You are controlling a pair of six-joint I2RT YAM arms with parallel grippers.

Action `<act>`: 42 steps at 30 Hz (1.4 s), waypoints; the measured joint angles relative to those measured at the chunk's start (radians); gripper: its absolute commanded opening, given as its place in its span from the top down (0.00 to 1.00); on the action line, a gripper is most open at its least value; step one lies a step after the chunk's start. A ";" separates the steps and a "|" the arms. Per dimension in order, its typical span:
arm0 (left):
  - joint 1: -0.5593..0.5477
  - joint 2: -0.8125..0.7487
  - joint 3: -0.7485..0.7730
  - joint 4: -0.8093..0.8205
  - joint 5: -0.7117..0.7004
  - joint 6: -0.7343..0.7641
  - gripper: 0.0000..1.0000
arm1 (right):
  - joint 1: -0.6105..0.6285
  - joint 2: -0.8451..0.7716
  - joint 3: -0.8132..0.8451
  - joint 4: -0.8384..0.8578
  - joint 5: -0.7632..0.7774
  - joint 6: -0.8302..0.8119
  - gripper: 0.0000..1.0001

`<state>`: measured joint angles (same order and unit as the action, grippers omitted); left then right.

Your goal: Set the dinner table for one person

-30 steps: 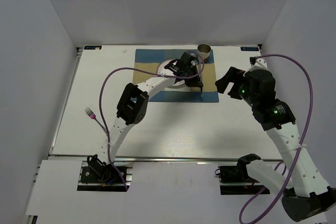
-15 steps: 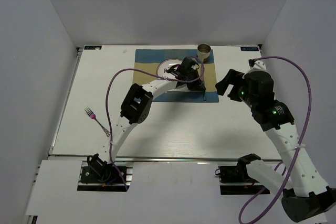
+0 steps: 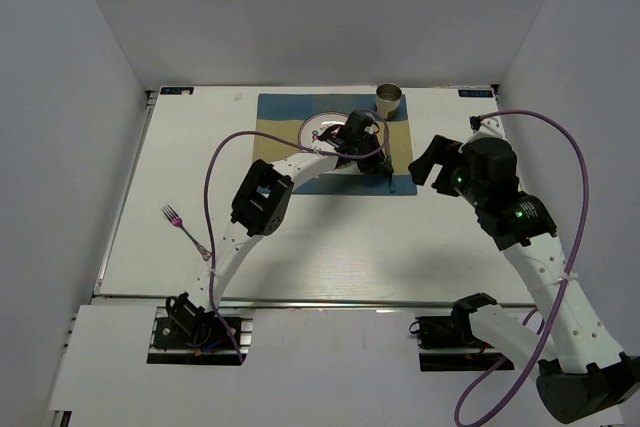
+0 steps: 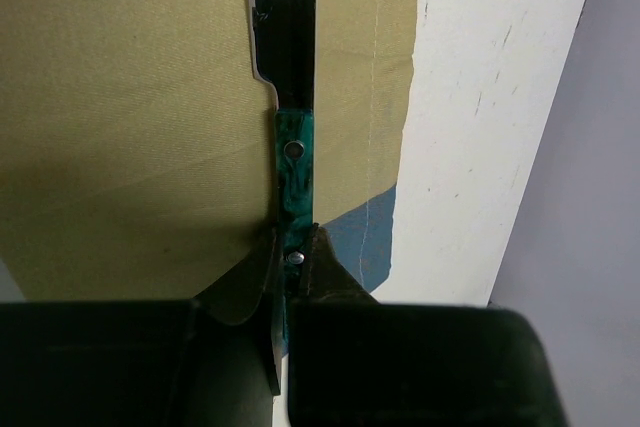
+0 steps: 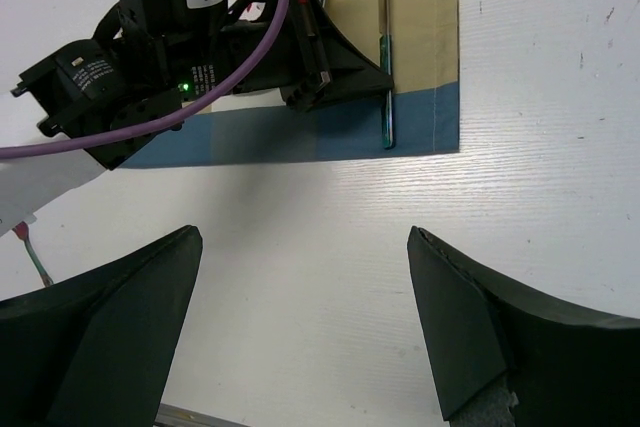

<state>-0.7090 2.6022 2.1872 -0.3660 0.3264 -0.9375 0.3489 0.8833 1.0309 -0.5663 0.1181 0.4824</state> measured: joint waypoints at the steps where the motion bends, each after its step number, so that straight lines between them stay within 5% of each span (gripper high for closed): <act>1: 0.000 0.001 0.002 0.001 0.004 0.000 1.00 | 0.000 0.000 0.000 0.000 -0.002 0.000 0.11; 13: 0.001 0.003 0.006 -0.008 0.008 -0.003 0.94 | 0.000 0.000 -0.016 0.016 -0.013 0.000 0.11; 36: -0.007 0.001 0.019 -0.027 0.024 0.028 0.54 | 0.000 -0.010 -0.028 0.019 -0.029 0.001 0.11; 39: -0.010 -0.009 0.019 -0.046 0.019 0.045 0.47 | 0.000 -0.010 -0.028 0.019 -0.036 0.001 0.11; 42: -0.010 -0.049 0.006 -0.116 -0.023 0.077 0.26 | -0.001 -0.011 -0.028 0.019 -0.037 -0.002 0.11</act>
<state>-0.7185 2.5530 2.1937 -0.4820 0.3035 -0.8604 0.3481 0.8722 1.0027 -0.5472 0.0811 0.4805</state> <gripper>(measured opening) 0.660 0.893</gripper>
